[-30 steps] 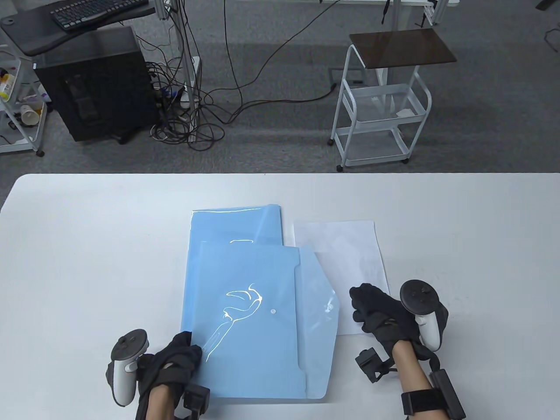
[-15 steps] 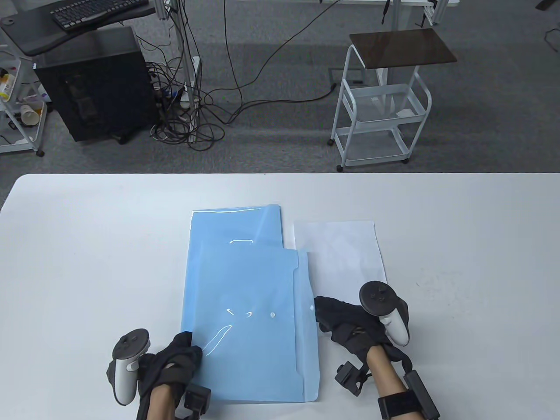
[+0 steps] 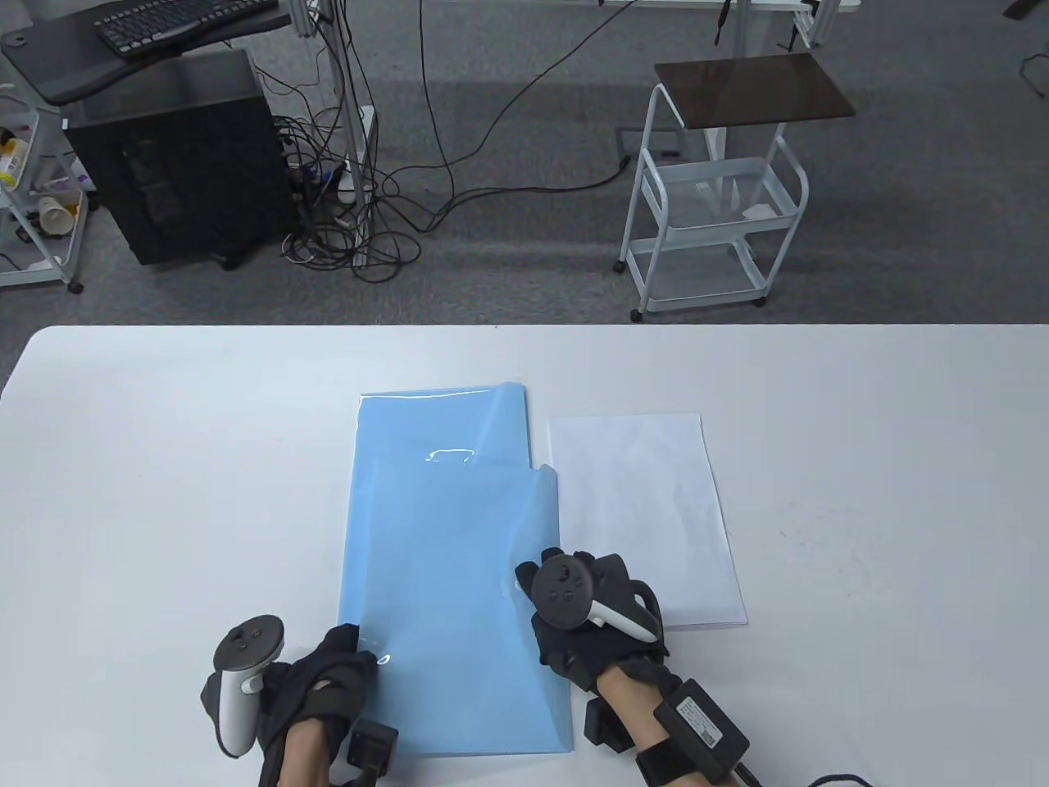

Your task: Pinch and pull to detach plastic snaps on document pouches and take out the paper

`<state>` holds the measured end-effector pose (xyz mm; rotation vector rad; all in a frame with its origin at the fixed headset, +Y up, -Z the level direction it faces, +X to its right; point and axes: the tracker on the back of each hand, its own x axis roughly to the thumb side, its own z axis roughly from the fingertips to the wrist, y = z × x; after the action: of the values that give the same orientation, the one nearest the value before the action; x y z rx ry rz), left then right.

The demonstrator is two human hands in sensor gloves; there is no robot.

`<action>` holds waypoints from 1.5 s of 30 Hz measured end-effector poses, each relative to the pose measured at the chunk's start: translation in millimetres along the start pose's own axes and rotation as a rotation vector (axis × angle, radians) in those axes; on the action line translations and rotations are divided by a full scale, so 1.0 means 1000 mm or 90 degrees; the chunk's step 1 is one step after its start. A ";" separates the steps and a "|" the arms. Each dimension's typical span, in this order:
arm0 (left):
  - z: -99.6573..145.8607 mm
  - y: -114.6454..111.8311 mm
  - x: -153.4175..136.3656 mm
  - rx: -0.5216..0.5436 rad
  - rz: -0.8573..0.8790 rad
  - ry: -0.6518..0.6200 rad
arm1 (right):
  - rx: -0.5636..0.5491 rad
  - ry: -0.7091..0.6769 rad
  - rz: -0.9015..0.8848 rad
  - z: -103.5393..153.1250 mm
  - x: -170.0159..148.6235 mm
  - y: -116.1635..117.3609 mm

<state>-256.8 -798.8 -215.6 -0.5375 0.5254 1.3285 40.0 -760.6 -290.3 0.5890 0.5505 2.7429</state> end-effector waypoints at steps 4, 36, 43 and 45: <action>0.000 0.000 0.000 0.011 -0.013 0.002 | 0.016 0.004 0.059 -0.008 0.009 0.011; 0.001 -0.004 0.004 0.034 -0.062 0.004 | -0.033 0.016 0.110 -0.001 0.012 0.009; 0.001 -0.004 0.003 0.033 -0.061 0.004 | -0.111 0.037 0.087 0.036 -0.015 -0.025; 0.001 -0.004 0.003 0.032 -0.057 0.004 | -0.130 0.050 0.071 0.047 -0.027 -0.033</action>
<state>-251.9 -796.3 -216.6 -0.5188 0.5326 1.2254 90.4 -726.6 -273.3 0.4770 0.2571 2.8910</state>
